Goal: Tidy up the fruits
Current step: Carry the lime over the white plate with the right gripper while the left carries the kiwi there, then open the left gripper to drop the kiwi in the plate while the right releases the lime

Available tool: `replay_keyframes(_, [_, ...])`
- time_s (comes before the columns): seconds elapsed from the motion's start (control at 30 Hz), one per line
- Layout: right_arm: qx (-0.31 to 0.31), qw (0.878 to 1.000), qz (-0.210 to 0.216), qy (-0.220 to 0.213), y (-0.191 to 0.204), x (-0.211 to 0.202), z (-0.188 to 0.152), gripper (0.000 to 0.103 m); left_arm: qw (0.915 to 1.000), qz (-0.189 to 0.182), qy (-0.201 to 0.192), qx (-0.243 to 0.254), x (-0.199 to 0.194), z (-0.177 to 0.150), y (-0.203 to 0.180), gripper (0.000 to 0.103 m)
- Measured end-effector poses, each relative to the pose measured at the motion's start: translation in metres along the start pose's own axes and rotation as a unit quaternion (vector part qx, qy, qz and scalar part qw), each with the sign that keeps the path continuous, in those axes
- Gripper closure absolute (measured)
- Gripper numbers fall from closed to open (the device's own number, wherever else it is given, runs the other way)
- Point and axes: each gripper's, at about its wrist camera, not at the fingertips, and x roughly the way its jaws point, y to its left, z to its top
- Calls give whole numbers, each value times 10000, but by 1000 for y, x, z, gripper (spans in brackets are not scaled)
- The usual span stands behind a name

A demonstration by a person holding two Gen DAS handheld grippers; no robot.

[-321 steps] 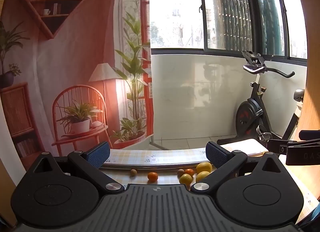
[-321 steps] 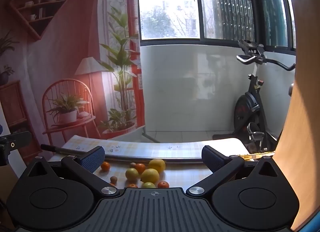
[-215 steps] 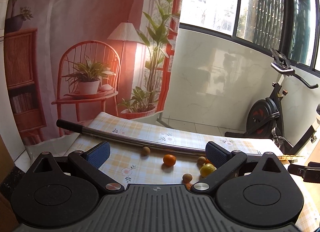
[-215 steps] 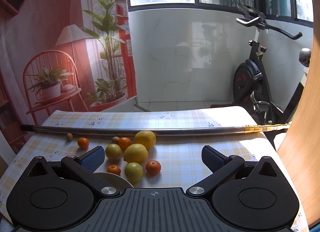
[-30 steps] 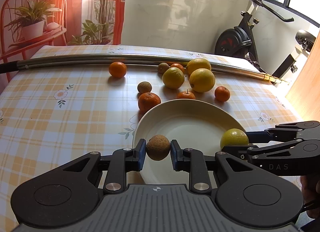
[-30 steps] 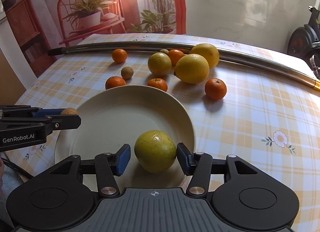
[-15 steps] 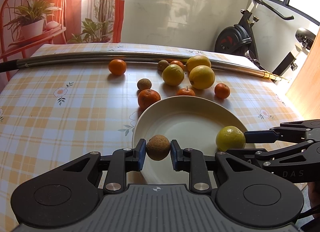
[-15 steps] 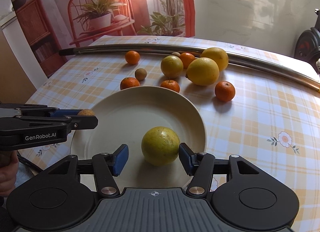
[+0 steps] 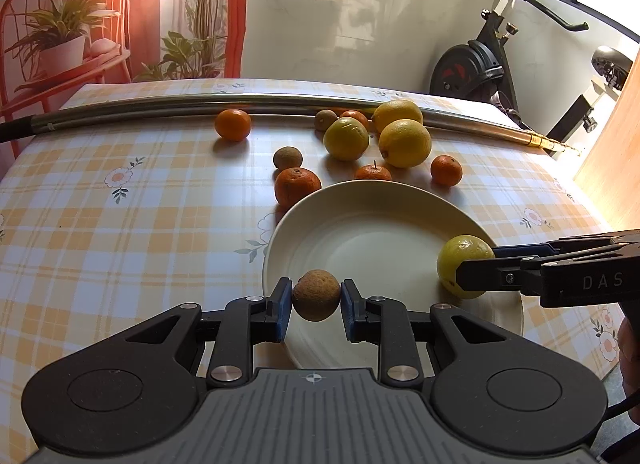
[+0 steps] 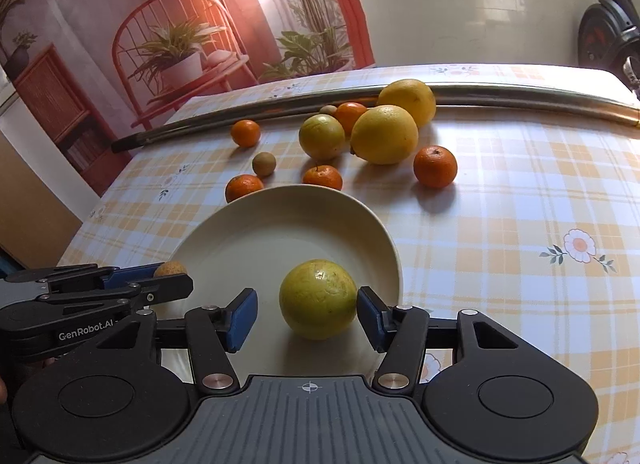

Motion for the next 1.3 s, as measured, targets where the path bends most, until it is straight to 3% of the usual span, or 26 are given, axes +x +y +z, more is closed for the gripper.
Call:
replay_keyframes(0.17, [556, 9984, 34, -22, -22, 10, 5, 58, 10000, 9, 34, 15, 1, -1, 0, 75])
replay_keyframes(0.23, [537, 9986, -14, -24, -24, 12, 5, 62, 10000, 11, 49, 15, 2, 0, 0, 75])
replay_keyframes(0.53, [308, 9995, -117, -8, -15, 8, -1, 61, 10000, 58, 80, 1, 3, -1, 0, 75])
replay_keyframes(0.93, [140, 9981, -295, -521, -11, -6, -4, 60, 9998, 130, 26, 146, 3, -2, -5, 72])
replay_keyframes(1.07, [140, 9967, -339, -726, -12, -10, -6, 60, 9996, 69, -118, 238, -1, -2, -8, 54])
replay_keyframes(1.17, [137, 9955, -438, -832, -14, -12, -6, 60, 9987, 304, -199, 364, -4, -1, -12, 31])
replay_keyframes(1.23, [161, 9951, -476, -855, -15, -12, -6, 60, 9986, 358, -236, 294, -5, 0, -9, 27])
replay_keyframes(1.3, [192, 9947, -496, -879, -16, -12, -6, 60, 9986, 436, -253, 146, -5, 2, -3, 17])
